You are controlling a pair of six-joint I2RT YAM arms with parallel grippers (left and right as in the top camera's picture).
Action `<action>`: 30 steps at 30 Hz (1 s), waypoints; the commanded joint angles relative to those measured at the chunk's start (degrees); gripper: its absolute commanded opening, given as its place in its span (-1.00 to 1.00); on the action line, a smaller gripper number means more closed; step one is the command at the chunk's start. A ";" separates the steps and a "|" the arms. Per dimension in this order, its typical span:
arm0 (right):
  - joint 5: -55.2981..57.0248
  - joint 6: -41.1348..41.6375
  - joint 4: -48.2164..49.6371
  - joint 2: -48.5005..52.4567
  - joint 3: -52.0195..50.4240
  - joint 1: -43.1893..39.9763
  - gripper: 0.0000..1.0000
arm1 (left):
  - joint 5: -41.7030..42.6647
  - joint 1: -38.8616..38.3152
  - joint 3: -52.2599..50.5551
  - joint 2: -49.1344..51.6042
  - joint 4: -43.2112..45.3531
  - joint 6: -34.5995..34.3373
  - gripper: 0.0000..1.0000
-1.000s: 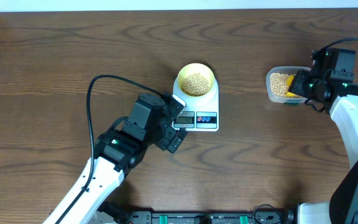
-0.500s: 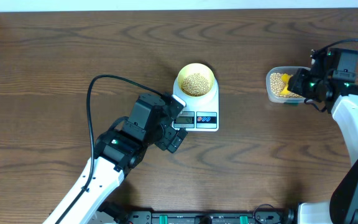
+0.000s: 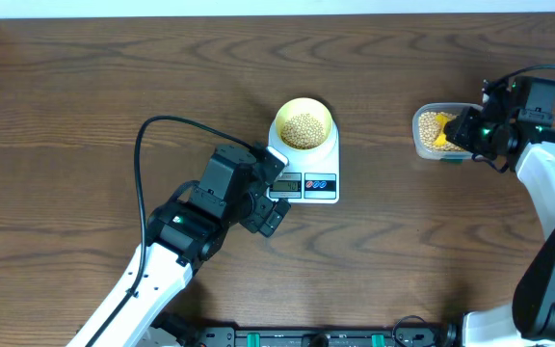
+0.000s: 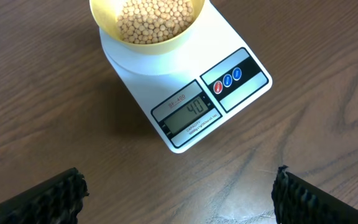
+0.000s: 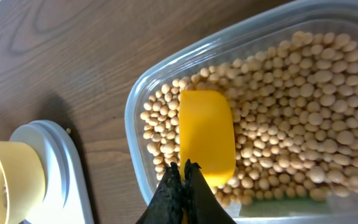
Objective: Scoop item into bowl and weigh 50g on scale
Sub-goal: 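Drag the yellow scoop through the soybeans and tilt it to fill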
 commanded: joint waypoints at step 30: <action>-26.36 -3.98 1.99 1.81 -0.15 -16.00 -0.98 | 0.24 -0.07 0.04 -0.42 0.04 0.35 0.96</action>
